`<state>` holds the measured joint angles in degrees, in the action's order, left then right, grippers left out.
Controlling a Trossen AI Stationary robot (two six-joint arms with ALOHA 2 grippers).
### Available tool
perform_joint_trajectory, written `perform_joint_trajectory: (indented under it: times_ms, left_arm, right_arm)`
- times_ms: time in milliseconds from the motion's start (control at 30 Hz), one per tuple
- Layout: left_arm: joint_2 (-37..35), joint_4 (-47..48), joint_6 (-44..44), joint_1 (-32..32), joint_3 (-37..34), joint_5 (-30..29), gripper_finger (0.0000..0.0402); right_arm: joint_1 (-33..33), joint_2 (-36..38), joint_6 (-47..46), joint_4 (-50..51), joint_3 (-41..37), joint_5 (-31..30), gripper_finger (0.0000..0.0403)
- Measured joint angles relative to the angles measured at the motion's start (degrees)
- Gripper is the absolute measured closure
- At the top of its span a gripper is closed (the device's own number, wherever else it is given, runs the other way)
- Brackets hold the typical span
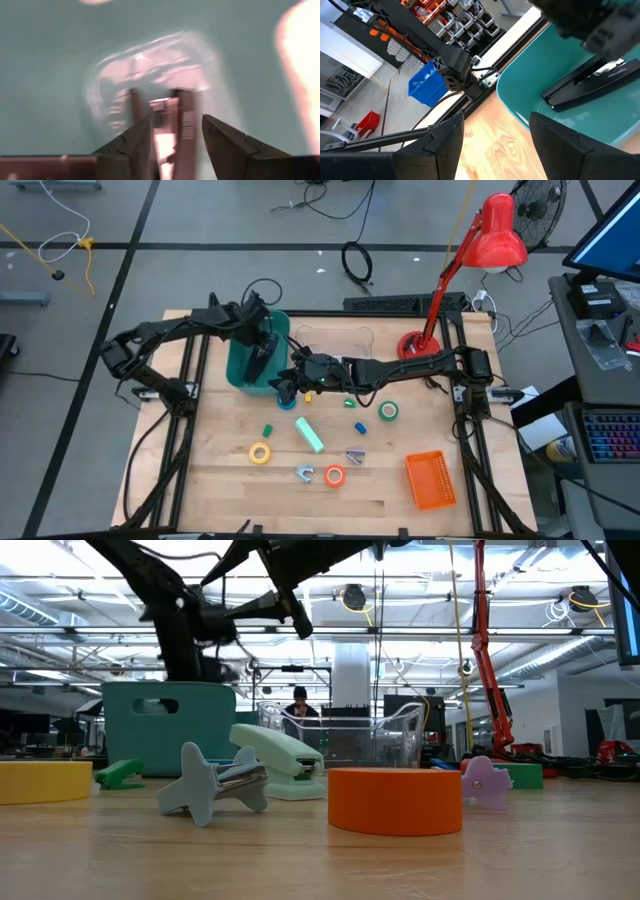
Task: Pick and place Stapler, Stapler remover, tape
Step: Put the light green stapler into the green bin
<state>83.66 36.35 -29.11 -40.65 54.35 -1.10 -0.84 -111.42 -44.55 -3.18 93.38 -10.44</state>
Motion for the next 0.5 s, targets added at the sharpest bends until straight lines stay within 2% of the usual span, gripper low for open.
perform_joint_trajectory:
  times_ms: [67,167,300,500]
  left_arm:
    - [-2.98,2.45,-0.13,-0.74,2.01,3.36,0.0209]
    - [-8.10,6.86,0.61,-0.95,5.80,4.96,0.0203]
    - [-17.17,12.42,5.02,0.57,9.02,4.32,0.0202]
    - [-32.62,17.54,9.43,3.75,7.28,2.55,0.0201]
  right_arm:
    - [0.00,0.00,0.37,0.10,0.00,0.00,0.0184]
    - [0.00,0.00,2.02,1.65,0.00,0.10,0.0184]
    - [0.00,0.15,5.10,5.77,0.00,2.76,0.0184]
    - [0.00,0.33,8.39,11.19,0.00,9.45,0.0184]
